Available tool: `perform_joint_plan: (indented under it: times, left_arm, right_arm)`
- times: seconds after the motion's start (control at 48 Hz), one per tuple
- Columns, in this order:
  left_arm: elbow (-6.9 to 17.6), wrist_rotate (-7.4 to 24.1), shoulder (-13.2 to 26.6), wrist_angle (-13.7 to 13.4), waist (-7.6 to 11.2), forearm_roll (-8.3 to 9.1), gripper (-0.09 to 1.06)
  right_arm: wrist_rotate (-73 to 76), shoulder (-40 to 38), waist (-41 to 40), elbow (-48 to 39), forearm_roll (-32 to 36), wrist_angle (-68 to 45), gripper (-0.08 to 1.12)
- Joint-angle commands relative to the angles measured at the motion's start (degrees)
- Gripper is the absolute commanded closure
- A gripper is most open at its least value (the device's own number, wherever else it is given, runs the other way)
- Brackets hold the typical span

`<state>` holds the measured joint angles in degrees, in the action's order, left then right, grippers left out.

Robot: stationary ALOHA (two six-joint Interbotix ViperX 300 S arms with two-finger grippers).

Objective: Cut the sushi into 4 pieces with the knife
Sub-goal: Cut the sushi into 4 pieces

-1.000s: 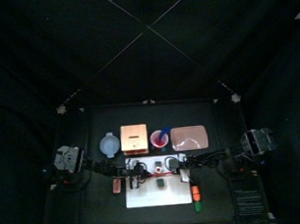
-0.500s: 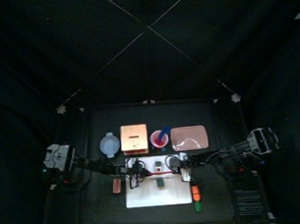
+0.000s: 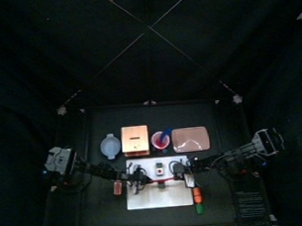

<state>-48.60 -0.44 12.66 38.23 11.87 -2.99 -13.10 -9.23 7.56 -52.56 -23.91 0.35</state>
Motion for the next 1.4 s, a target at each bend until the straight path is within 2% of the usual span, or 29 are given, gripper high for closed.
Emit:
perform_joint_plan:
  times: [0.021,0.417,0.625,0.708,0.792,1.104,1.25,1.333,1.396]
  left_arm:
    - [2.6,0.1,1.3,0.4,0.44,-0.44,0.68]
    - [2.6,0.2,4.5,0.3,1.32,-2.55,0.68]
    - [2.8,0.2,8.4,0.3,1.23,-5.10,0.68]
    - [2.8,0.7,9.1,0.3,0.97,-6.68,0.68]
    - [2.8,0.7,9.1,0.3,0.53,-7.38,0.68]
    - [1.8,1.0,7.4,0.3,-3.52,-6.94,0.68]
    - [1.3,0.9,6.1,0.3,-3.69,-6.42,0.65]
    - [1.5,0.8,5.0,-0.1,-3.43,-5.10,0.61]
    - [1.8,0.7,3.9,-1.3,-3.16,-4.04,0.56]
  right_arm:
    - [0.0,1.8,-0.4,1.1,-0.2,-1.5,0.97]
    - [0.0,5.4,0.2,1.9,-1.3,-1.5,0.97]
    - [0.0,7.8,0.4,2.3,-1.8,-1.5,0.97]
    - [0.0,8.7,0.2,2.3,-1.8,-1.5,0.97]
    - [0.0,9.1,0.1,2.4,-1.8,-1.5,0.97]
    - [-0.1,7.8,-3.3,2.7,0.2,-1.5,0.97]
    - [-0.1,7.2,-3.1,2.7,0.1,-1.3,0.97]
    - [0.0,7.0,-2.8,2.7,0.1,-0.9,0.97]
    - [0.0,6.3,-2.2,2.6,-0.1,-0.1,0.97]
